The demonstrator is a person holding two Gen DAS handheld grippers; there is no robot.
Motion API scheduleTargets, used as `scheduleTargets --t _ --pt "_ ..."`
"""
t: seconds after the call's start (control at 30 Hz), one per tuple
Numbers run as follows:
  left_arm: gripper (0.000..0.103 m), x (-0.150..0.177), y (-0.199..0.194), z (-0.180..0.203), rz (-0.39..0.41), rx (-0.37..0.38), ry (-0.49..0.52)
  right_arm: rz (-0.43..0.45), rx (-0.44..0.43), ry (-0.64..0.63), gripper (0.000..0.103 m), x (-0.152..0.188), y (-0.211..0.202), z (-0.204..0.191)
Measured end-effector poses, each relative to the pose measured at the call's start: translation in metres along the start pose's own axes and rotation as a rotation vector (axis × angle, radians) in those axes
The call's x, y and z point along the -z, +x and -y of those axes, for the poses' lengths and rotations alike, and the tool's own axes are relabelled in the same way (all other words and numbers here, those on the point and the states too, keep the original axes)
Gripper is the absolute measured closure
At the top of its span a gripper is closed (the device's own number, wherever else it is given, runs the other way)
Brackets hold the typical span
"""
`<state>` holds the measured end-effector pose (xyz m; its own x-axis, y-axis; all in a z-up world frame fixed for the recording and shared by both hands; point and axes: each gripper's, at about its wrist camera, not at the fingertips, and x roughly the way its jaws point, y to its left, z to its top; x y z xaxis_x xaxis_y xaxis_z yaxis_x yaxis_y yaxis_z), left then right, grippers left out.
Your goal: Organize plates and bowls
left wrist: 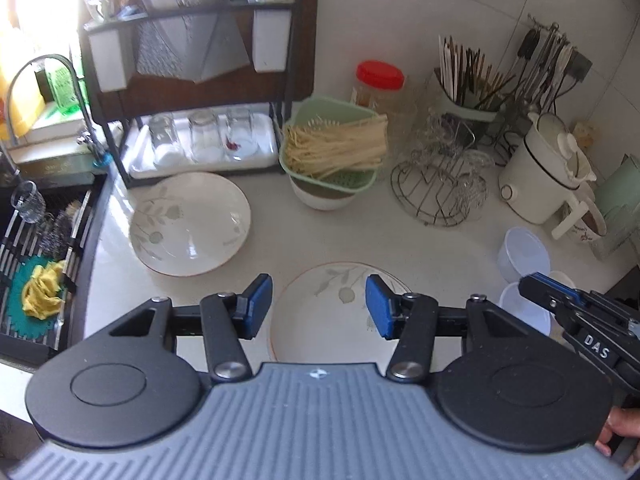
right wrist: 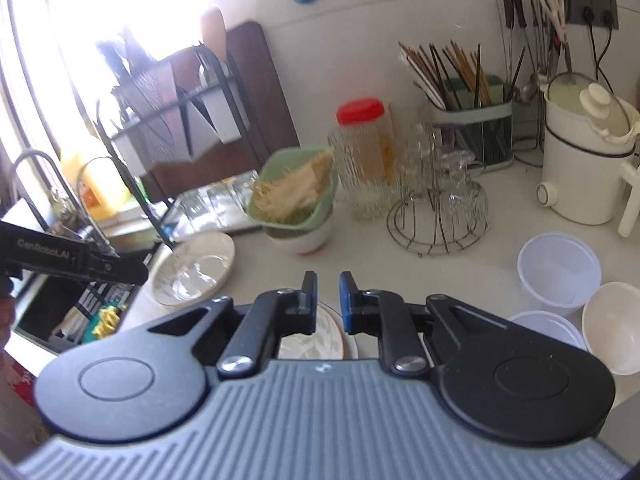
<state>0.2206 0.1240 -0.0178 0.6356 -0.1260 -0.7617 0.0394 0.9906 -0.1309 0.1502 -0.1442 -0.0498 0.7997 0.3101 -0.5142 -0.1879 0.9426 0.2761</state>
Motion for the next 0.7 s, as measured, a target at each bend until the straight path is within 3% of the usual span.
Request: scheduleTargets --t 0.27,0.63,0.67,0.7 --pt "0.041 0.028 -0.031 0.001 0.040 0.007 -0.061 0.020 -0.076 -0.003 0.087 0.001 -0.039 0.001" --pt "0.036 0.064 -0.046 -0.012 0.034 -0.018 -0.079 -0.017 -0.083 -0.013 0.087 0.021 -0.042 -0.019" --pt "0.034 0.066 -0.046 -0.014 0.033 -0.018 -0.077 -0.020 -0.087 -0.008 0.086 0.024 -0.042 -0.022" --pt "0.034 0.068 -0.045 -0.016 0.031 -0.017 -0.076 -0.019 -0.097 -0.011 0.077 0.027 -0.042 -0.024"
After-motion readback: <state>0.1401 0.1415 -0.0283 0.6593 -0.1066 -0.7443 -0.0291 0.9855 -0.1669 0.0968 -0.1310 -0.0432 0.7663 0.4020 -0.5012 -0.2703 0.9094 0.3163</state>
